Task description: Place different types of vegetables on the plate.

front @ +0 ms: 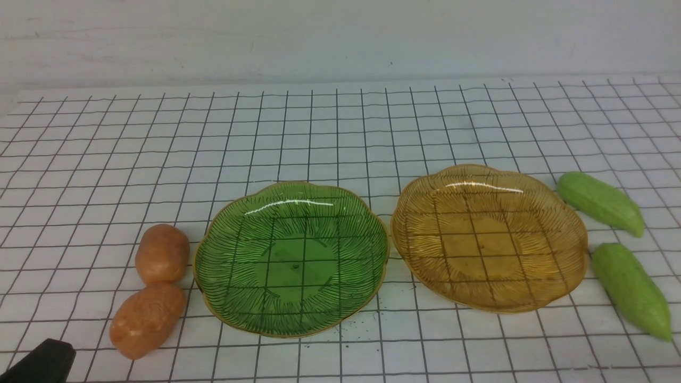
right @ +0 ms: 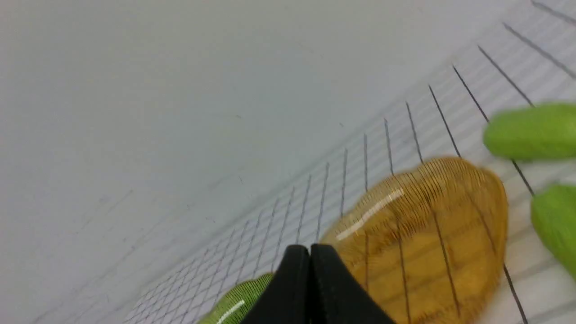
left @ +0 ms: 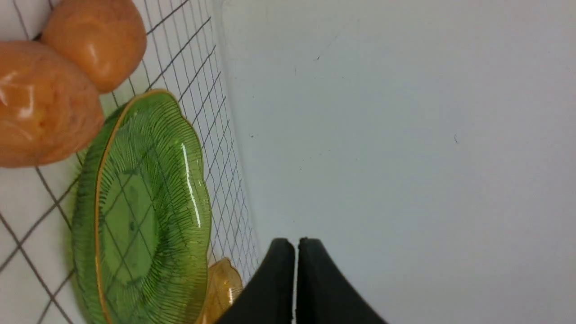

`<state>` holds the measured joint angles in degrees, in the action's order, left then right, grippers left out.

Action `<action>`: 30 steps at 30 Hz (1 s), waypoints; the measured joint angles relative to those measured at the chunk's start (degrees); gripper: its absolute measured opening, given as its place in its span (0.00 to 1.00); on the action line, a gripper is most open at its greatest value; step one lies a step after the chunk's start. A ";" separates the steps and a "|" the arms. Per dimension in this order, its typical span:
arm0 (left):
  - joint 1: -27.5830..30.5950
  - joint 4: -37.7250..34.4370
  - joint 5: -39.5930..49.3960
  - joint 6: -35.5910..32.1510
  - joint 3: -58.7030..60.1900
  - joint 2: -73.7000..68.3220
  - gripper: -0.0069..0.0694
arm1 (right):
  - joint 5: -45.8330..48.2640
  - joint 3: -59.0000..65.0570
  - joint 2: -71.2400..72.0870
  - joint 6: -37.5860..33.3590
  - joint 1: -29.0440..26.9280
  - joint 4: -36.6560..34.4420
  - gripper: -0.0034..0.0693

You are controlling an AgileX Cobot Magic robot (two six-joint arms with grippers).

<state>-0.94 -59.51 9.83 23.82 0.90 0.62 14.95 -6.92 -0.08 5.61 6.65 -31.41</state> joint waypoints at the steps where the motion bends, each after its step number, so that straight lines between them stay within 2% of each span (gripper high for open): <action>1: 0.00 -0.13 0.83 -4.90 -1.53 0.00 0.08 | 2.11 -3.19 -1.41 -1.25 0.00 1.50 0.03; 3: 0.00 -0.07 6.14 -18.14 -7.46 -0.75 0.08 | 9.61 -9.71 -6.84 -1.85 0.00 7.23 0.03; 6: -0.05 1.04 18.50 -30.85 -15.77 -9.98 0.08 | 24.71 -18.72 -18.32 -0.15 0.00 18.28 0.03; 7: -0.04 2.51 23.24 -33.20 -17.83 -13.88 0.08 | 30.25 -22.08 -23.54 2.02 0.00 22.61 0.03; 10: -0.19 9.95 35.43 -35.81 -24.33 -29.58 0.08 | 38.95 -28.58 -36.81 9.84 0.00 35.09 0.03; 14: -0.21 18.41 39.89 -36.60 -29.85 -45.42 0.09 | 41.95 -32.79 -51.86 19.51 0.00 46.00 0.04; 16: -0.21 21.94 39.89 -37.06 -32.43 -51.07 0.11 | 42.08 -34.26 -57.75 20.63 0.00 47.65 0.05; 20: -0.21 24.23 39.76 -38.06 -35.06 -57.08 0.17 | 41.71 -37.09 -66.78 20.21 0.00 48.03 0.06; 30: -0.21 24.54 38.00 -38.26 -35.91 -60.26 0.36 | 40.78 -46.23 -82.09 12.21 -0.16 45.44 0.08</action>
<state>-1.16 -34.97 47.82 -14.44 -35.01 -59.64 55.74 -53.15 -82.17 17.81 6.49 14.03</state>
